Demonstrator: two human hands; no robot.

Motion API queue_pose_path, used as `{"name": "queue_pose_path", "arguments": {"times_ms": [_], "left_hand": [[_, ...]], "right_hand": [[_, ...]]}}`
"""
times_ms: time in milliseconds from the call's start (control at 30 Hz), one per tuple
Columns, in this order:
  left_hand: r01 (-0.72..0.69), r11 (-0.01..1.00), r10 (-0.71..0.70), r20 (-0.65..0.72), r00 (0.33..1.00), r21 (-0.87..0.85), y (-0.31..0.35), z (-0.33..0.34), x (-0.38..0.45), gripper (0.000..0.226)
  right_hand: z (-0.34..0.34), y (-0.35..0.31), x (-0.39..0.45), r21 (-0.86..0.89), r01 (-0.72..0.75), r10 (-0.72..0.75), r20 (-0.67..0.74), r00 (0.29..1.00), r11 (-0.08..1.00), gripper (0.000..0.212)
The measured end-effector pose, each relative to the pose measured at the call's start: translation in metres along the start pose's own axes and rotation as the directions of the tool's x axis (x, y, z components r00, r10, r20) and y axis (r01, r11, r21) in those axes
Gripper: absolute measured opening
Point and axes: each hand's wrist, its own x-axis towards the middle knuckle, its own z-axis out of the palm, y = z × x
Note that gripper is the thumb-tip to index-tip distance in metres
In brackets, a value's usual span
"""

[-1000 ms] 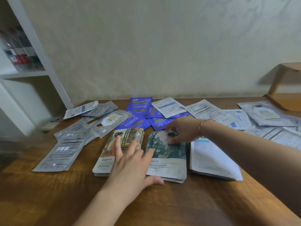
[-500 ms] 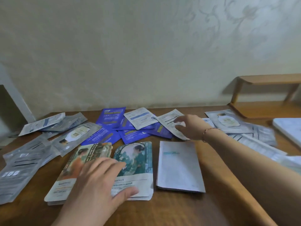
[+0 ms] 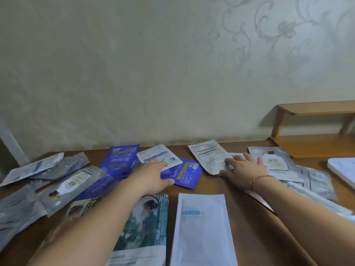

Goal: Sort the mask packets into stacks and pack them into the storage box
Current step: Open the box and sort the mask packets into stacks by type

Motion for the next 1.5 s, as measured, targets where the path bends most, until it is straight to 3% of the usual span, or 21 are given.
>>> {"name": "queue_pose_path", "arguments": {"times_ms": [100,167,333,500,600,667,767,833,900,967,1033,1100,1200,1267,1400,1500], "left_hand": [[0.033,0.994,-0.038,0.049,0.998,0.101,-0.017,0.001,0.024,0.091],[0.033,0.993,-0.042,0.07,0.997,0.113,-0.027,0.002,0.032,0.093],[-0.018,0.984,0.014,0.025,1.0,0.176,-0.051,0.001,0.039,0.074],[-0.162,0.925,0.166,0.019,0.986,0.343,-0.061,-0.004,0.037,0.034],[-0.15,0.928,0.224,-0.189,0.956,0.34,-0.056,-0.012,0.025,0.029],[-0.138,0.951,0.248,-0.415,0.875,0.278,-0.05,-0.023,0.015,0.025],[-0.319,0.947,0.257,-0.69,0.676,0.041,-0.038,-0.053,-0.01,0.027],[-0.457,0.879,0.219,-0.735,0.641,-0.137,-0.027,-0.075,-0.025,0.031],[-0.534,0.759,0.149,-0.698,0.701,-0.374,-0.013,-0.093,-0.04,0.032],[-0.549,0.616,0.09,-0.642,0.762,-0.565,0.002,-0.1,-0.053,0.022],[-0.5,0.536,0.054,-0.564,0.824,-0.68,0.019,-0.092,-0.063,0.015],[-0.438,0.555,0.073,-0.483,0.873,-0.707,0.037,-0.07,-0.069,0.013],[-0.412,0.745,0.211,-0.401,0.892,-0.524,0.066,-0.033,-0.079,0.007],[-0.449,0.835,0.34,-0.345,0.875,-0.316,0.083,-0.009,-0.089,0.023],[-0.593,0.799,0.568,-0.201,0.799,-0.1,0.116,0.021,-0.119,0.043],[-0.645,0.753,0.651,-0.015,0.759,0.129,0.143,0.039,-0.138,0.063]], "right_hand": [[0.0,0.005,0.012,0.03,0.027,-0.029,0.101,0.994,0.999,0.095],[-0.003,0.007,0.018,0.048,0.049,-0.055,0.127,0.99,0.998,0.103],[-0.007,0.004,0.027,0.01,0.1,-0.1,0.048,0.994,0.995,0.091],[-0.016,0.0,0.024,-0.004,0.118,-0.117,0.085,0.989,0.993,0.088],[-0.03,-0.019,0.015,0.133,0.204,-0.194,-0.081,0.978,0.97,0.087],[-0.045,-0.041,0.003,0.29,0.315,-0.265,-0.198,0.944,0.904,0.084],[-0.069,-0.073,-0.018,0.495,0.435,-0.304,-0.326,0.895,0.752,0.093],[-0.083,-0.081,-0.037,0.705,0.422,-0.261,-0.332,0.907,0.57,0.083],[-0.093,-0.078,-0.063,0.868,0.353,-0.25,-0.277,0.928,0.35,0.05],[-0.096,-0.071,-0.097,0.933,0.286,-0.245,-0.231,0.942,0.22,0.033],[-0.09,-0.055,-0.133,0.945,0.249,-0.192,-0.209,0.959,0.212,0.036],[-0.08,-0.035,-0.171,0.938,0.182,-0.076,-0.167,0.983,0.296,0.046],[-0.055,0.002,-0.215,0.902,0.013,0.11,-0.067,0.992,0.431,0.066],[-0.036,0.027,-0.229,0.882,-0.126,0.204,0.035,0.978,0.454,0.075],[-0.014,0.053,-0.23,0.801,-0.257,0.277,0.119,0.954,0.541,0.078],[-0.011,0.056,-0.222,0.736,-0.213,0.267,0.046,0.962,0.642,0.069]]}}
